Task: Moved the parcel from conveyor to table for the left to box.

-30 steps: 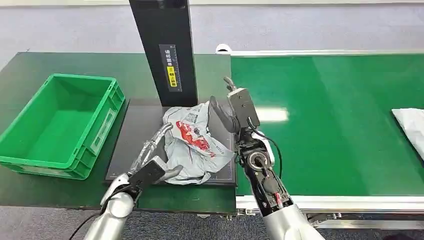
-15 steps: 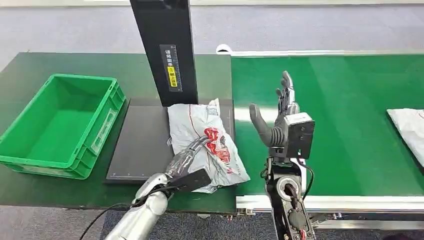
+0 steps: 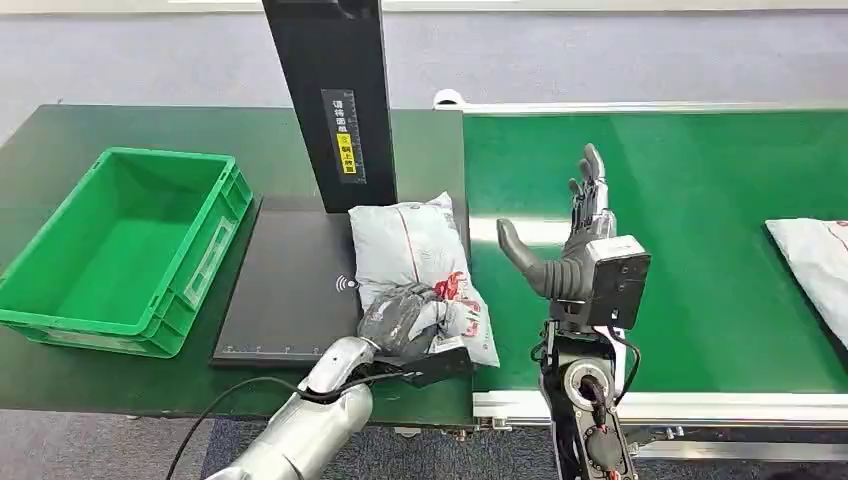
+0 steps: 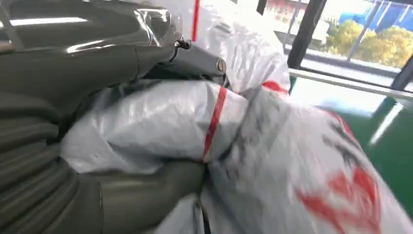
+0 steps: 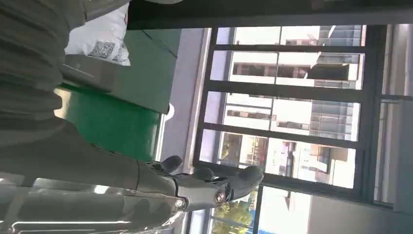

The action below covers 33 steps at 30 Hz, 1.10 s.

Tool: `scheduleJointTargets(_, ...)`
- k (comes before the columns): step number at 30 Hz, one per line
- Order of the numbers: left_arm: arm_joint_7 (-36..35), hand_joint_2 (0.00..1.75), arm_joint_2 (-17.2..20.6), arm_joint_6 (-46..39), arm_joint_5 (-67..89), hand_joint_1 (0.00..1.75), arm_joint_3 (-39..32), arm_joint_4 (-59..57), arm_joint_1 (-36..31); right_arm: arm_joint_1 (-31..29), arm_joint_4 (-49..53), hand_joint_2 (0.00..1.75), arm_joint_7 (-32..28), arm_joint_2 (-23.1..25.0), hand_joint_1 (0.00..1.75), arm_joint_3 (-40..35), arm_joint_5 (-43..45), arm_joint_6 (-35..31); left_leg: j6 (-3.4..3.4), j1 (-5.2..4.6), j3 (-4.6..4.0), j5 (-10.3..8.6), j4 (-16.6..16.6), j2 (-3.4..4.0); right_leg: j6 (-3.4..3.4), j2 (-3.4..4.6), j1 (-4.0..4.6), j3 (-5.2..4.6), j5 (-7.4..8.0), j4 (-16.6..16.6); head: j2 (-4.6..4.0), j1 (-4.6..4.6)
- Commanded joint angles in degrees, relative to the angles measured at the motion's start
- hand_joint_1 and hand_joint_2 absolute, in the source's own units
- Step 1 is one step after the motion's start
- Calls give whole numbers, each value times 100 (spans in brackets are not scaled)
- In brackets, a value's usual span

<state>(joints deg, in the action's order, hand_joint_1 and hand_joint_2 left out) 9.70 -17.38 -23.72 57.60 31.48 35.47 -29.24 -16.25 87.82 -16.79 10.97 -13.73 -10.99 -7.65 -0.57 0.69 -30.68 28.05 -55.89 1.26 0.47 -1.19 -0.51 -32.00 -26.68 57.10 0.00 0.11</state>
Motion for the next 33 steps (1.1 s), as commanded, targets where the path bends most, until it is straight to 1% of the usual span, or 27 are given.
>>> scheduleJointTargets(1, 167, 175, 154, -809, -159, 175, -533, -676, -148, -240, -250, 175, -27, 119, 0, 275, -24, 30, 2, -1, 4, -7, 11, 6, -5, 25, -1, -3, 11, -7, 0, 0)
scheduleJointTargets(3, 673, 175, 264, -930, -606, 175, -986, 100, -21, -268, -308, 175, -30, 102, 0, 309, -18, 13, 0, 1, 2, -3, 4, 14, -4, 26, 1, -7, 8, -1, 0, -2)
scheduleJointTargets(4, 788, 175, 372, -808, -902, 175, -1234, 904, 150, -269, -350, 175, -57, 88, 0, 339, 3, -34, 0, 1, -2, -7, 6, 17, -6, 35, 1, -14, 14, -2, -2, 0)
scheduleJointTargets(5, 881, 175, 443, -479, -1249, 175, -1392, 1611, 323, -257, -374, 175, -82, 85, 0, 361, 15, -65, 0, 1, -5, -6, 3, 15, -5, 30, 0, -15, 11, 2, 0, 0)
scheduleJointTargets(6, 1054, 175, 556, -325, -1637, 175, -1520, 2752, 585, -209, -392, 175, -138, 74, 0, 403, 12, -141, -1, 3, -8, -5, 1, 15, -5, 30, 3, -17, 11, 3, 0, 0)
scheduleJointTargets(8, 1105, 175, 730, -160, -1977, 175, -1629, 4383, 896, -89, -367, 175, -210, 74, 0, 502, 7, -243, -2, 4, -16, -2, -6, 18, -6, 27, 4, -25, 8, 11, 0, -2)
scheduleJointTargets(9, 1122, 175, 801, -268, -1942, 175, -1714, 5247, 1009, 0, -328, 175, -237, 67, 0, 592, 3, -293, 0, 3, -23, -2, -7, 21, -9, 45, 4, -37, 11, 14, 0, -2)
scheduleJointTargets(10, 1087, 175, 868, -337, -1950, 175, -1820, 5777, 1045, 67, -295, 175, -229, 50, 0, 662, 1, -318, -2, 5, -18, 0, -8, 18, -7, 27, 5, -31, 6, 14, -2, -2)
scheduleJointTargets(11, 1025, 175, 943, -401, -1993, 175, -1978, 6145, 1039, 134, -266, 175, -236, 31, 0, 735, -5, -350, -1, 7, -26, 3, -12, 19, -9, 36, 8, -41, 5, 19, 0, -2)
scheduleJointTargets(12, 884, 175, 1029, -677, -1892, 175, -2333, 6390, 981, 249, -226, 175, -230, 20, 0, 859, -30, -417, -3, 8, -22, 1, -8, 16, -7, 23, 9, -35, 5, 14, 0, 0)
scheduleJointTargets(13, 771, 175, 1137, -691, -2200, 175, -2629, 6430, 896, 359, -196, 175, -216, 7, 0, 953, -29, -439, -3, 10, -24, 5, -11, 23, -8, 37, 11, -39, 4, 17, 0, -2)
scheduleJointTargets(14, 828, 175, 1274, -581, -2429, 175, -2808, 6369, 814, 428, -187, 175, -227, -18, 0, 1000, -10, -437, -3, 11, -27, 3, -6, 26, -8, 35, 13, -41, 7, 12, -2, -2)
scheduleJointTargets(15, 873, 175, 1284, -556, -2556, 175, -3140, 6126, 676, 543, -150, 175, -242, -8, 0, 1085, -10, -442, -3, 9, -26, 0, 0, 22, -7, 29, 11, -37, 6, 10, -2, -2)
scheduleJointTargets(16, 887, 175, 1337, -553, -2747, 175, -3402, 5914, 519, 654, -121, 175, -222, -23, 0, 1132, -7, -447, -2, 9, -17, 3, 5, 25, -11, 46, 10, -34, 5, 8, 0, 0)
scheduleJointTargets(17, 943, 175, 1485, -481, -2988, 175, -3724, 5543, 242, 823, -75, 175, -199, -62, 0, 1163, 6, -439, -3, 7, -18, 0, 6, 16, -8, 27, 9, -30, 4, 7, 0, -2)
scheduleJointTargets(19, 1073, 175, 1512, -401, -3071, 175, -3856, 5370, 134, 878, -65, 175, -237, -61, 0, 1184, 21, -410, -5, 8, -19, -6, 7, 6, -10, 20, 10, -31, 5, 7, 0, -4)
scheduleJointTargets(20, 1112, 175, 1460, -403, -3055, 175, -3873, 5355, 137, 871, -64, 175, -236, -50, 0, 1184, 21, -416, -3, 7, -26, -6, 2, -4, -8, 7, 9, -33, 3, 8, -2, 2)
scheduleJointTargets(24, 1149, 175, 1355, -419, -3009, 175, -3815, 5443, 210, 820, -65, 175, -237, -29, 0, 1170, 22, -421, 2, 4, -32, -6, 0, 6, -7, 19, 6, -42, 6, 10, 0, 2)
scheduleJointTargets(27, 1057, 175, 1360, -483, -2972, 175, -3857, 5408, 182, 830, -71, 175, -184, -56, 0, 1146, 5, -405, -2, 5, -28, -7, -2, 2, -6, 8, 7, -34, 3, 9, 0, 0)
scheduleJointTargets(28, 888, 175, 1497, -603, -2951, 175, -3969, 5219, 16, 916, -62, 175, -96, -125, 0, 1105, 8, -389, 0, 4, -29, -8, 0, -3, -6, 11, 6, -34, 3, 8, -2, 2)
scheduleJointTargets(29, 785, 175, 1724, -587, -3127, 175, -4190, 4824, -302, 1034, -83, 175, -64, -208, 0, 1076, 57, -374, 2, 4, -29, -8, -1, -7, -6, 13, 6, -32, 4, 6, 0, 0)
scheduleJointTargets(31, 802, 175, 2108, -485, -3429, 175, -4529, 3983, -860, 1188, -121, 175, -66, -286, 0, 1055, 187, -290, -4, 7, -29, -12, -2, -12, -11, 3, 8, -31, 4, 9, 0, 2)
scheduleJointTargets(33, 813, 175, 2472, -519, -3298, 175, -4702, 2811, -1464, 1186, -207, 175, -93, -284, 0, 1023, 253, -247, -7, 7, -24, -13, -1, -12, -12, -4, 9, -29, 2, 11, 0, 2)
